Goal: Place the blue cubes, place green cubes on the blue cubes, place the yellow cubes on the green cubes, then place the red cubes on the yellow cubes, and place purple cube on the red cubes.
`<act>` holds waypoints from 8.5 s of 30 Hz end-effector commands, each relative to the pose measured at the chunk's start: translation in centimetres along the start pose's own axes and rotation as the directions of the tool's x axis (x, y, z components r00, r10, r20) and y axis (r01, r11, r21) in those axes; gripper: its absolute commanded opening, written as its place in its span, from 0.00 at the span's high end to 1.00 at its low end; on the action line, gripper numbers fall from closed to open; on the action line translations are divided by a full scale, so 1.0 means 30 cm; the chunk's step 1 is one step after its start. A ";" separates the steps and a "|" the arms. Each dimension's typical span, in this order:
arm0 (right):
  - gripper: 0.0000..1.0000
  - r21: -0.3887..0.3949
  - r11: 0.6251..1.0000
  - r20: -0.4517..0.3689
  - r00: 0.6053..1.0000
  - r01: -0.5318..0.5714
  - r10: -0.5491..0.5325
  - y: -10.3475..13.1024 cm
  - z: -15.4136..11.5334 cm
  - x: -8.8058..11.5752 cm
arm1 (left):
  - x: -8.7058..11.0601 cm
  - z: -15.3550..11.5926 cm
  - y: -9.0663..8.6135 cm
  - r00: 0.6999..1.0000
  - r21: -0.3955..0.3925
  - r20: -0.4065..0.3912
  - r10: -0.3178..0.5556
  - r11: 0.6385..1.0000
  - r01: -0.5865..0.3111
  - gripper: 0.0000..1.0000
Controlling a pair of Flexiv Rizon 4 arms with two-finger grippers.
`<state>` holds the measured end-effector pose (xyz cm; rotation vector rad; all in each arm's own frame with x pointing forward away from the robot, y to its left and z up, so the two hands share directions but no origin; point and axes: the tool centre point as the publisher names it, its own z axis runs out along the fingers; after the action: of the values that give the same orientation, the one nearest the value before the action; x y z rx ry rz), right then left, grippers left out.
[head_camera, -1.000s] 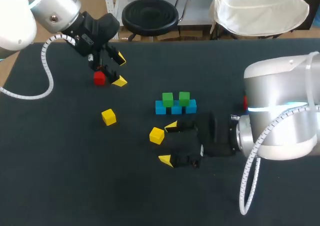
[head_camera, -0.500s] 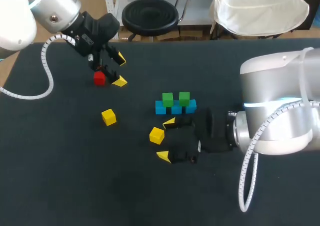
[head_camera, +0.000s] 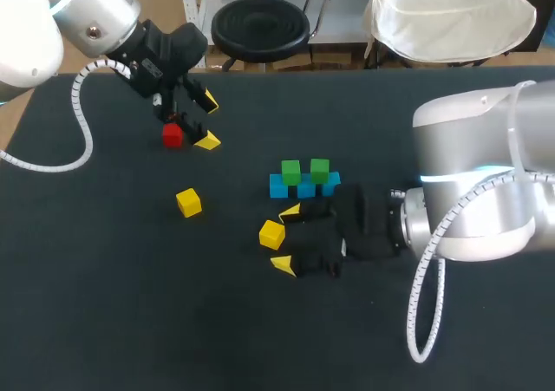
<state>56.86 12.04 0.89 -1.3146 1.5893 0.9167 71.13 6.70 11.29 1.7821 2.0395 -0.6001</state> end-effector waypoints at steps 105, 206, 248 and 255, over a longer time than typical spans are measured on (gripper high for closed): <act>0.00 -0.308 0.950 -0.215 0.968 0.060 -0.131 0.037 0.036 0.028 | 0.002 -0.001 -0.001 1.000 0.000 0.002 0.002 1.000 -0.002 0.00; 1.00 -0.116 0.993 -0.263 0.964 0.019 -0.049 -0.177 -0.341 -0.279 | 0.002 -0.001 -0.001 1.000 0.000 0.002 0.002 1.000 -0.002 0.00; 1.00 -0.162 0.984 -0.236 0.966 0.073 -0.110 -0.263 -0.266 -0.202 | 0.002 -0.001 -0.001 1.000 0.000 0.002 0.002 1.000 -0.002 0.00; 1.00 -0.162 0.984 -0.236 0.966 0.073 -0.110 -0.263 -0.266 -0.202 | 0.002 -0.001 -0.001 1.000 0.000 0.002 0.002 1.000 -0.002 0.00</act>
<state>63.91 5.53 9.27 -1.6484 1.6505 0.8596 71.13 6.71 11.29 1.7820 2.0395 -0.6001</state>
